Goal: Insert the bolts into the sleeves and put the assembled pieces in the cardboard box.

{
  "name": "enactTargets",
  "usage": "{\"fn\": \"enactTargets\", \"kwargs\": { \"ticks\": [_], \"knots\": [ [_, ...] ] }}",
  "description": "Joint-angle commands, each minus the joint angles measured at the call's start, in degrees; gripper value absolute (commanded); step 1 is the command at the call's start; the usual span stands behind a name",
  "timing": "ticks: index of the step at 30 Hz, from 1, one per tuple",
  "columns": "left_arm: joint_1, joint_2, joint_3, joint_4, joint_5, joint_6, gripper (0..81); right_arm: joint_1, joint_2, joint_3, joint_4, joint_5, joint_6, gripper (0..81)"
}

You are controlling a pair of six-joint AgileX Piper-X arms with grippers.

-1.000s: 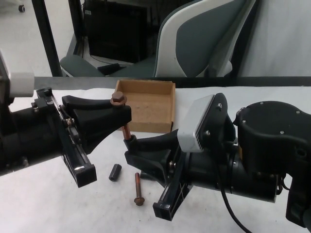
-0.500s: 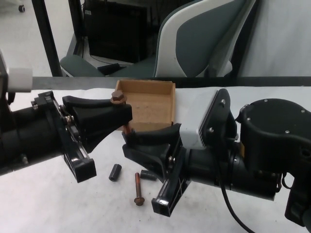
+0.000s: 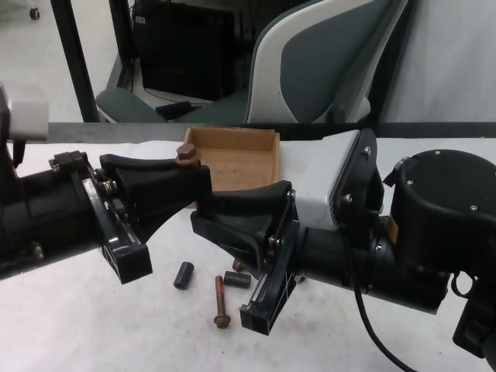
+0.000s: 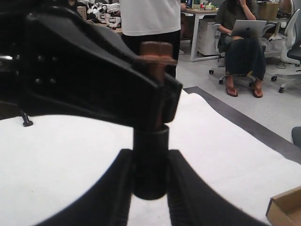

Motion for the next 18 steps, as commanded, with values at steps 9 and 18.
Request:
{"fn": "enactTargets", "kwargs": {
  "ticks": [9, 18],
  "knots": [
    [-0.2, -0.1, -0.3, 6.2, -7.8, -0.3, 56.1, -0.6, -1.1, -0.6, -1.4, 3.5, 0.0, 0.3],
    [-0.1, -0.1, -0.3, 15.5, -23.7, 4.6, 55.1, -6.0, -1.1, -5.3, 5.9, 8.7, 3.9, 0.3]
  ]
}}
